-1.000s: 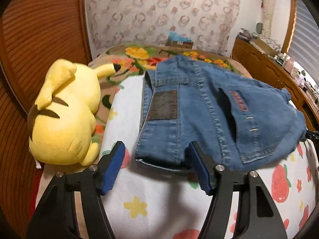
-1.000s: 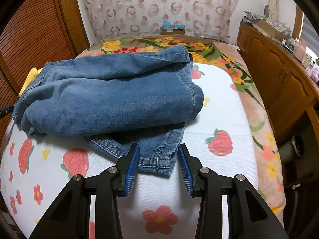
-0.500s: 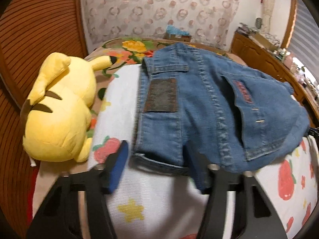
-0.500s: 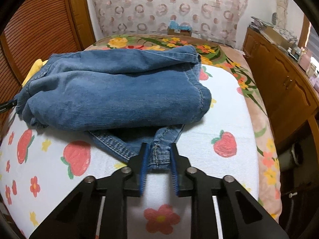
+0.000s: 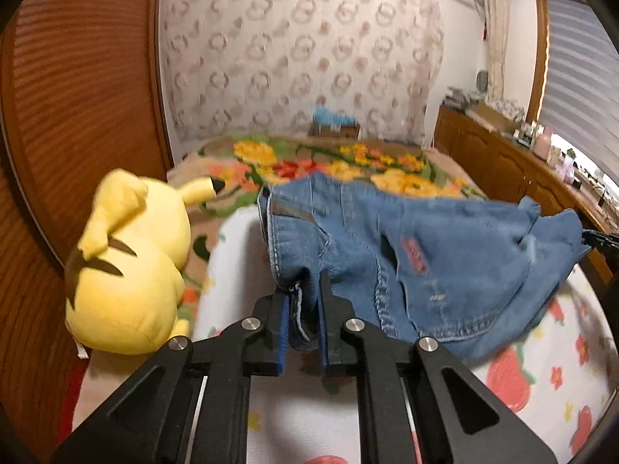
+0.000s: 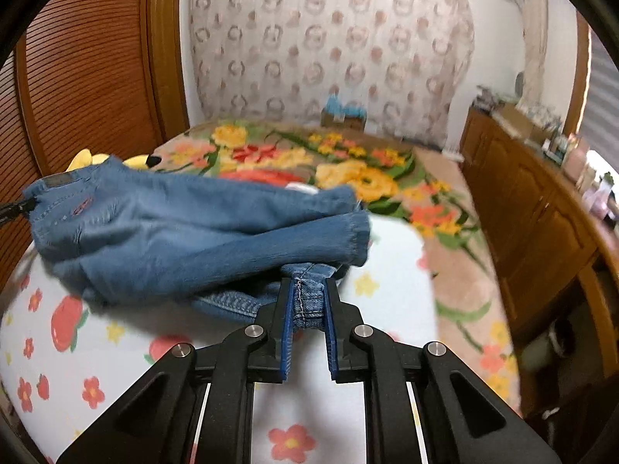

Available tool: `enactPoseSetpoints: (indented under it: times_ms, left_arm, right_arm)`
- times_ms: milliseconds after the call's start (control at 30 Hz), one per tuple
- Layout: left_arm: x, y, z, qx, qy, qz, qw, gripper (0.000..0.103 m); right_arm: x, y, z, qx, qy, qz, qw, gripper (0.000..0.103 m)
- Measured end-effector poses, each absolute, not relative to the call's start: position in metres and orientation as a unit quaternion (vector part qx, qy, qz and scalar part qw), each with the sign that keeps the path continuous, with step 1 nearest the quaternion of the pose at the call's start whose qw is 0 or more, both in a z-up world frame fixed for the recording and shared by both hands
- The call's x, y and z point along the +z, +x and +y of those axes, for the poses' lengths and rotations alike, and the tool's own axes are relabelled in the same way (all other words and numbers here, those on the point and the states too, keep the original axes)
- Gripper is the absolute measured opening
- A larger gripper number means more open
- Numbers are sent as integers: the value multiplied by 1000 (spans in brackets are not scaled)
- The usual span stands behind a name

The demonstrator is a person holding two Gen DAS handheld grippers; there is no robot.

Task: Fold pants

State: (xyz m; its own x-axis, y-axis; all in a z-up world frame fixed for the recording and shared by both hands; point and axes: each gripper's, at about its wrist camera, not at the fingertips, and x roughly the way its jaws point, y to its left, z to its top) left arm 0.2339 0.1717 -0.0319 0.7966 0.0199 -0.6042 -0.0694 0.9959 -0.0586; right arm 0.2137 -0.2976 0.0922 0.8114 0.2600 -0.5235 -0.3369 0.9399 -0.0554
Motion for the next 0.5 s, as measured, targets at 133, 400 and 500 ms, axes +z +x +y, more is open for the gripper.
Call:
enactPoseSetpoints:
  times_ms: [133,400,500]
  left_arm:
    - [-4,217,171,31,-36,286,957,11]
    - [24,161,169,32,-35,254,966,11]
    - [23,127,165,27,-37,251,967,11]
  right_arm:
    - [110,198,-305,145,-72,236,958,13]
    - [109,131,-319,137,-70,203,967,13]
    - [97,103,-326,140,-70,201,967,13]
